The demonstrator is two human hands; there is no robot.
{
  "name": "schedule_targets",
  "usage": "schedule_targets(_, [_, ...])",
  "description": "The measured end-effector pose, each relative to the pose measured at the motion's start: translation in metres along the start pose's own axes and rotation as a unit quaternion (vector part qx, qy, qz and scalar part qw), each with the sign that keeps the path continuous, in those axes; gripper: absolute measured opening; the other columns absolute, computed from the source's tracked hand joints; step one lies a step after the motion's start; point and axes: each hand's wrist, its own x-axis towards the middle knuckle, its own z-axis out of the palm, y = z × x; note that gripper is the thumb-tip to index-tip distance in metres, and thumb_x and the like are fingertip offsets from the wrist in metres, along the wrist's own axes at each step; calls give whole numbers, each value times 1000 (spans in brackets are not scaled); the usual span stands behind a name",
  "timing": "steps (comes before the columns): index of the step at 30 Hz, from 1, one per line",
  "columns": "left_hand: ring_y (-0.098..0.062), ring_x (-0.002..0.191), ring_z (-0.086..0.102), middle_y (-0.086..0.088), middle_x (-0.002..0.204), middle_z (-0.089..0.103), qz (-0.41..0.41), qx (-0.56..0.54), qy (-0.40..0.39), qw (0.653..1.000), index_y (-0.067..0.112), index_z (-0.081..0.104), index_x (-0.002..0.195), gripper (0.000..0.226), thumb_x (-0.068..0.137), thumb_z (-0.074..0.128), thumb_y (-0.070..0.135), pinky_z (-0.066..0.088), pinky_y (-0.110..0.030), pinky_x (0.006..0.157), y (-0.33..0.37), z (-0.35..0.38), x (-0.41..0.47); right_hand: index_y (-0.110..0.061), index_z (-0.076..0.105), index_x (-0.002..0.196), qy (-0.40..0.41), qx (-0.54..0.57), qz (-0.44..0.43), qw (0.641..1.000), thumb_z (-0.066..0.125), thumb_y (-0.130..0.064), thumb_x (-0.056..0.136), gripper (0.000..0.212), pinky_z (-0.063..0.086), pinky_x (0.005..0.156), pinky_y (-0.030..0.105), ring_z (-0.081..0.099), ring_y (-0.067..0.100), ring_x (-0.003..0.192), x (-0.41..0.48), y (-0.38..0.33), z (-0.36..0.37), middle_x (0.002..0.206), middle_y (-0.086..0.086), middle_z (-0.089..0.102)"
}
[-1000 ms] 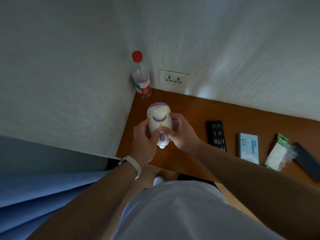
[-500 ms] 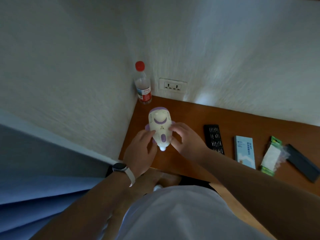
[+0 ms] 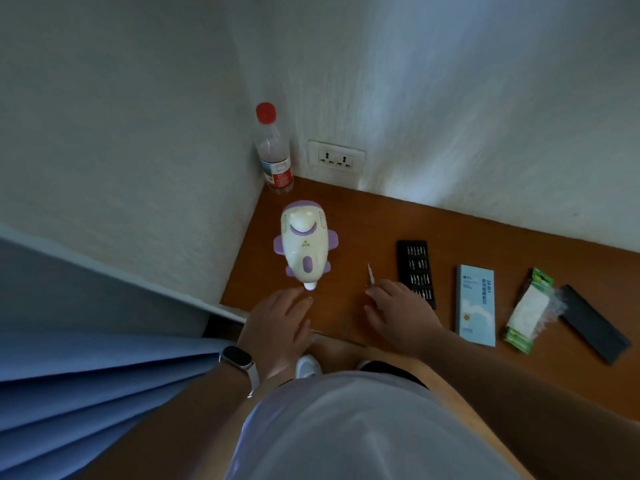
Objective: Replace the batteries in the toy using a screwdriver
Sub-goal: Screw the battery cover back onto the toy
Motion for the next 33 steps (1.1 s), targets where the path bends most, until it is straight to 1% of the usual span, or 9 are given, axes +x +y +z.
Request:
schedule_targets(5, [-21,103,63,-4,117,66,-17,-12,-27,999,14,65,122,40,92,47,34,58,-32,76,30,18,14,-24,52,126,-37,21,51,998,38,-43,101,34,50,84,29,53,11,100,3,19,2,116,-4,55])
schedule_targets(9, [-25,100,66,-7,115,67,-26,-16,-48,998,13,64,123,37,93,51,31,58,-35,74,52,37,41,-22,52,122,-60,43,69,995,41,-44,100,33,52,78,30,56,10,89,12,28,10,106,-4,57])
schedule_targets(11, [-25,106,62,-6,121,64,-61,-24,-65,996,15,59,130,37,96,56,29,58,-36,78,58,45,55,-21,53,115,-64,45,61,995,43,-45,99,31,53,73,29,57,10,81,18,32,15,98,-5,56])
schedule_targets(14, [-23,116,55,-2,129,58,-97,-20,-89,991,19,51,138,41,101,47,35,53,-37,90,60,58,73,-19,53,109,-71,45,68,994,45,-45,99,30,53,68,30,58,12,75,28,36,20,92,-4,55])
schedule_targets(16, [-21,117,54,0,129,57,-108,-17,-91,990,21,50,138,40,101,45,36,51,-35,93,61,65,84,-17,52,108,-73,52,77,993,46,-44,99,29,54,68,32,59,15,76,34,37,23,92,-2,56])
schedule_targets(21, [-21,109,54,-1,118,56,-129,-29,-76,988,22,56,129,32,100,48,35,53,-37,82,63,73,101,-12,52,107,-64,73,93,991,48,-36,99,26,52,66,34,60,21,78,47,36,29,93,2,56])
schedule_targets(26, [-19,99,54,1,109,55,-151,-64,-74,984,24,61,117,23,100,51,33,53,-37,77,68,76,113,-11,47,94,-58,95,118,987,50,-25,97,15,39,57,29,53,20,68,54,37,28,81,3,51])
schedule_targets(31, [-18,95,53,2,106,55,-152,-76,-78,982,22,66,108,18,100,51,29,50,-35,73,70,77,123,-11,51,88,-61,127,140,980,55,-27,92,16,37,48,26,57,21,64,55,47,26,75,3,57])
schedule_targets(33, [-17,94,53,3,105,55,-143,-69,-82,984,21,66,105,19,101,49,27,50,-34,73,70,78,126,-12,53,91,-67,124,139,980,55,-28,91,16,42,50,26,58,19,65,50,50,24,76,2,58])
